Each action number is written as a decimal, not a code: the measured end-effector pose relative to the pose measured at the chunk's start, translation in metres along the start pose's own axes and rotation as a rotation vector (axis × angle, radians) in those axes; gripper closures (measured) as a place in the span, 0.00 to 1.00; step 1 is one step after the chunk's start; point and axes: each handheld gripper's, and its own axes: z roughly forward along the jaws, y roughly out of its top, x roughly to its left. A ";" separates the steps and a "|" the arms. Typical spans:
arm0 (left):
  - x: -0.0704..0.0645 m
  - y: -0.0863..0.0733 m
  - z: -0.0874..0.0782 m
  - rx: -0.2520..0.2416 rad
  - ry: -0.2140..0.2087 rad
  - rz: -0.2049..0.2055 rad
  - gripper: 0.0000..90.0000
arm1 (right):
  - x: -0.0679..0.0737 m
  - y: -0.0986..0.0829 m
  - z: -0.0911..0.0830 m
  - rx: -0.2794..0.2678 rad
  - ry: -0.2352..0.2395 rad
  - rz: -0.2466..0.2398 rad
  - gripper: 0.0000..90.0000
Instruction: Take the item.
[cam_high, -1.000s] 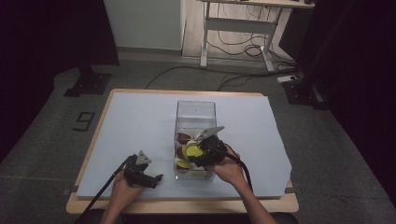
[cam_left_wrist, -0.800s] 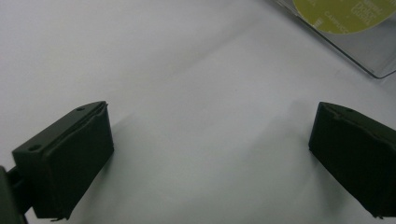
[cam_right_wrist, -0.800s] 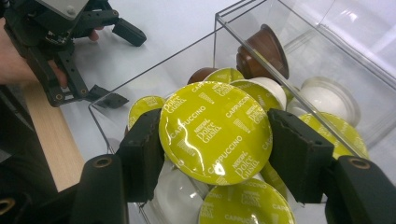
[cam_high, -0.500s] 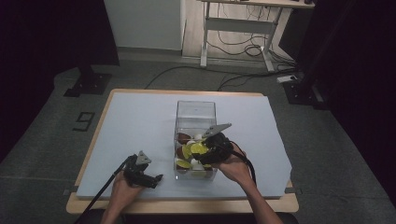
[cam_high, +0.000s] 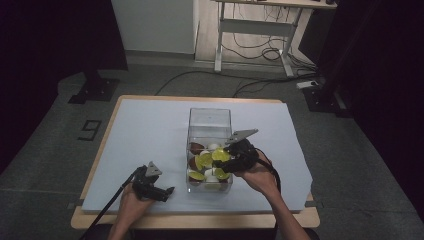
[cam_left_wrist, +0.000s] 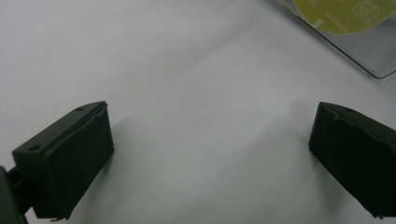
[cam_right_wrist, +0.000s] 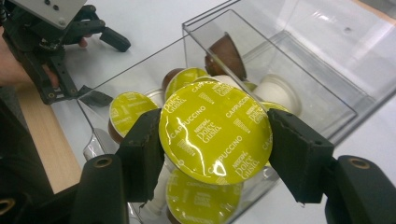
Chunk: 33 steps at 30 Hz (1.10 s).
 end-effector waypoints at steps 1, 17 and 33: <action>0.000 0.000 0.000 0.000 0.000 0.000 0.00 | -0.001 -0.001 -0.001 0.001 -0.002 -0.001 0.43; 0.000 0.000 0.000 -0.001 0.001 0.000 0.00 | -0.026 -0.011 -0.024 -0.008 -0.064 0.020 0.43; 0.000 0.000 0.000 0.000 -0.001 -0.001 0.00 | -0.057 -0.037 -0.042 -0.013 -0.133 0.050 0.43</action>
